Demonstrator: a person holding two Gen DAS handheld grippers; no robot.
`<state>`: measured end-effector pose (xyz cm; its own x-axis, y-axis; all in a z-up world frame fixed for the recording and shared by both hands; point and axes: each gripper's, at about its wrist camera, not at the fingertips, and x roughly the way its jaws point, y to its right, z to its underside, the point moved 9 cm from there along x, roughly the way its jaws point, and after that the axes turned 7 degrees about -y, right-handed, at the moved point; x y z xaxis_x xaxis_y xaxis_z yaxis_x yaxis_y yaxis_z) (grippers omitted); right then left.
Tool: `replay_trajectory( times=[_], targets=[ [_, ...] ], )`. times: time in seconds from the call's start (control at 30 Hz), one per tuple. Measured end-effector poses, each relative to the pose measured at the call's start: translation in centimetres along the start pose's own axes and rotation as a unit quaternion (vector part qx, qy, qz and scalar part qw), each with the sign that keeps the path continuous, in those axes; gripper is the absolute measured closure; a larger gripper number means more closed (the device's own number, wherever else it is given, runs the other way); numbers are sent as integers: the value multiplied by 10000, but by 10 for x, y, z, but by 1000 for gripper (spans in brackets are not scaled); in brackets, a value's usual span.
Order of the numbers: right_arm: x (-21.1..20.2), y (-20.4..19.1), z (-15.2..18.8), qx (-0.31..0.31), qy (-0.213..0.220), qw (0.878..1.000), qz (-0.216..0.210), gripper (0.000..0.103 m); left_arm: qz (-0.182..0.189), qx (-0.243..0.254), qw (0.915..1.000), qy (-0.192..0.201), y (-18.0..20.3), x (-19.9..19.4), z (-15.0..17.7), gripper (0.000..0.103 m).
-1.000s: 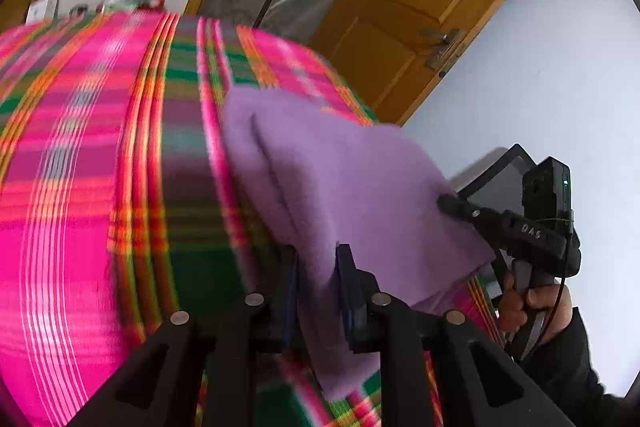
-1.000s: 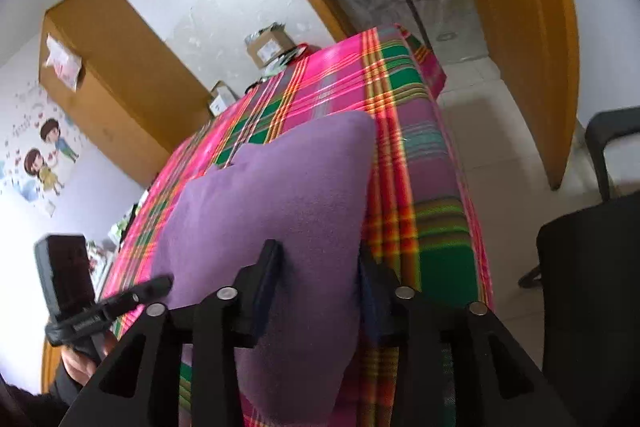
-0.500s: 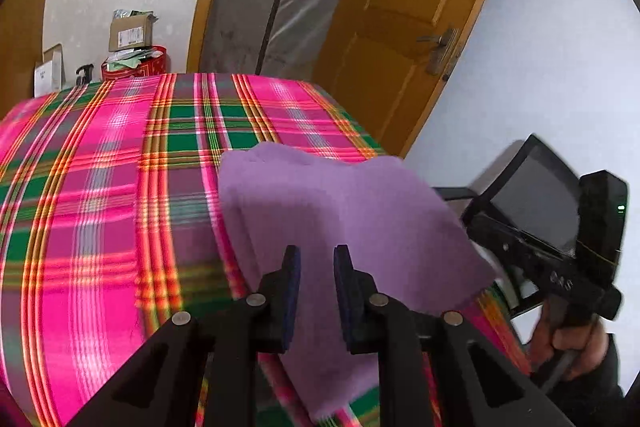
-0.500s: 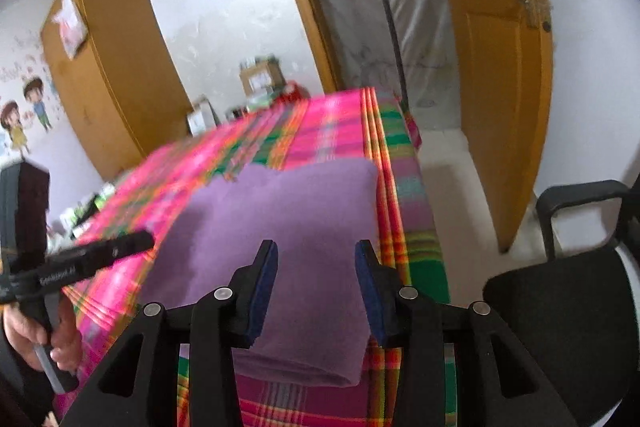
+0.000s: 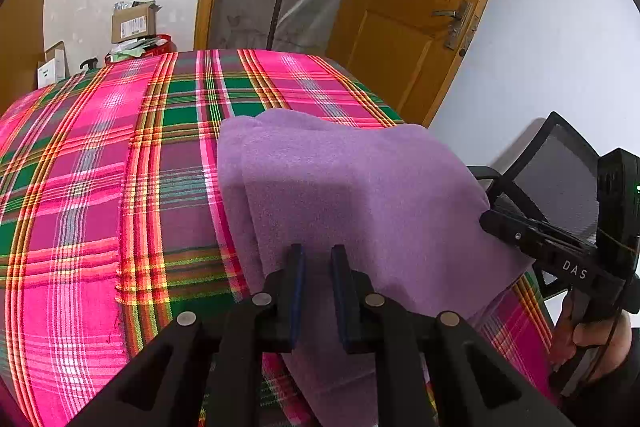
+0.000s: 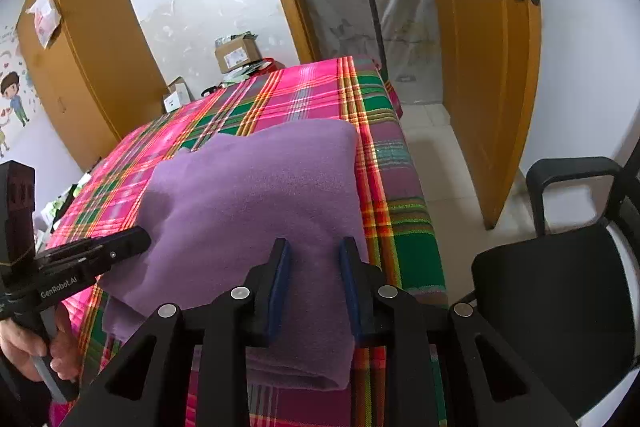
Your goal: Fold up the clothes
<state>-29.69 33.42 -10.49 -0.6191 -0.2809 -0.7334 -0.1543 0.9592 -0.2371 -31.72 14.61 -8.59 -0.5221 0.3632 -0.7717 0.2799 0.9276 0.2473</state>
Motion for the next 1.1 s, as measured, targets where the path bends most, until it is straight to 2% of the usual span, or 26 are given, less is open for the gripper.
replay_trajectory(
  times=[0.17, 0.3, 0.4, 0.6, 0.87, 1.1],
  targets=[
    [-22, -14, 4, -126, 180, 9996, 201, 75, -124, -48, 9999, 5, 0, -21, 4, 88],
    [-21, -18, 20, -262, 47, 9988, 402, 75, -236, 79, 9997, -41, 5, -23, 15, 88],
    [-18, -14, 24, -129, 8, 9992, 386, 75, -278, 140, 9994, -114, 5, -15, 22, 88],
    [-35, -25, 30, -189, 52, 9988, 459, 75, -351, 122, 9993, -80, 5, -28, 25, 88],
    [-49, -50, 69, -92, -103, 9995, 294, 75, -706, 228, 9972, -12, 5, -57, 47, 88],
    [-42, -78, 107, -136, -348, 9988, 322, 75, -974, 232, 9950, -35, -3, -78, 79, 88]
  ],
)
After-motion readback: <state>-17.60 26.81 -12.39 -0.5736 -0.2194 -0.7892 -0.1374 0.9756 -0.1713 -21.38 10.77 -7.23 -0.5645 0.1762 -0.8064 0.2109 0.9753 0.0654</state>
